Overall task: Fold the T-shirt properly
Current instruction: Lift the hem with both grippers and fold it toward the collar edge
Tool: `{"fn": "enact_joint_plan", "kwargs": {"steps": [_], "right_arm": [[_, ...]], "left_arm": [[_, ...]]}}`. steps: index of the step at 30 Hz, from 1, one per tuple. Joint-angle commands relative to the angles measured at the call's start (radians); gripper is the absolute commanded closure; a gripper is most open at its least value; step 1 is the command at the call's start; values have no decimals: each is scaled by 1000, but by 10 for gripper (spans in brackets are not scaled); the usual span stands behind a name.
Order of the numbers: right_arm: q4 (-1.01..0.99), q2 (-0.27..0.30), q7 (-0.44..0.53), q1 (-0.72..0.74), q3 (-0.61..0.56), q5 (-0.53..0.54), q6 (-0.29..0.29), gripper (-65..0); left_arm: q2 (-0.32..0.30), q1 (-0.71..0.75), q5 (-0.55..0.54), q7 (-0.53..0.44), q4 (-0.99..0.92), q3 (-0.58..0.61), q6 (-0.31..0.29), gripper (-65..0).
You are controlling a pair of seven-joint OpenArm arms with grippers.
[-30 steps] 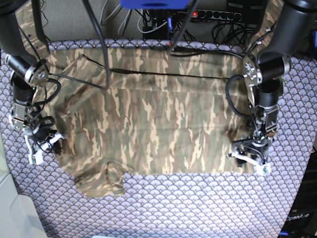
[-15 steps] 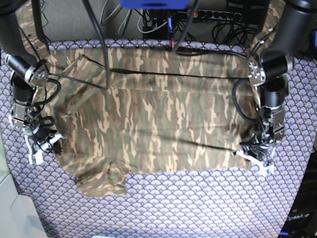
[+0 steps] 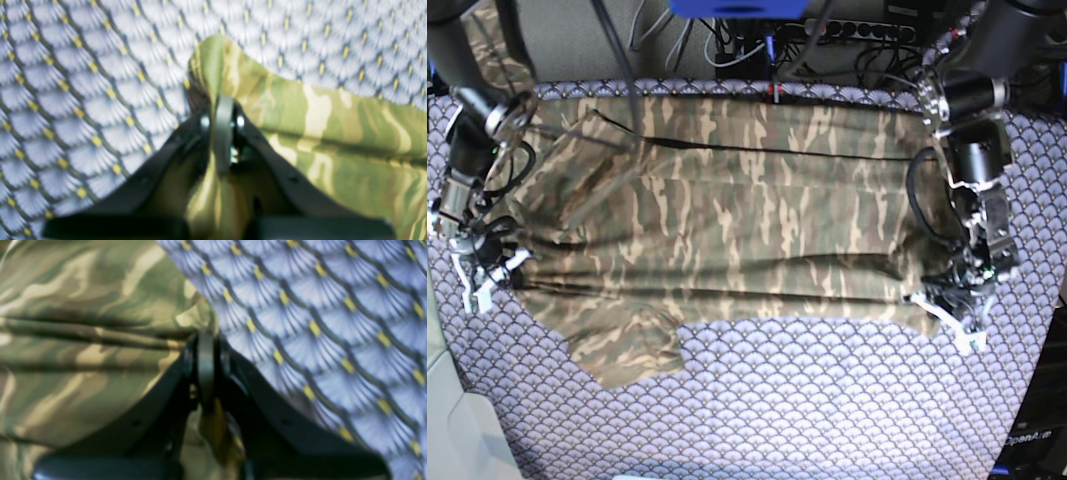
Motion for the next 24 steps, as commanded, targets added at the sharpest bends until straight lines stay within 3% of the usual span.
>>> {"fn": "enact_joint_plan", "kwargs": {"steps": [1,5,12,21,24], "right_arm": [[87,11,14,11,4,13,-27,0],[366,-74,-42,-109,4,13,-27,0],[695,-214,-50,-273,-1,12,-27,0],[879,-274,-48,-422,6,15,-27,0],[926,-282,-48,-487,6,66,-27,0]], "left_arm": [[-14,-32,12,-28,29,-5,25,0],[-4,19,12,7,92,-13,25,0],[24,119,12,93,269,-14,23,0],[41,261,12,220,543,-36,20,0],[53,303,12,246,615,-43,19,0]]}}
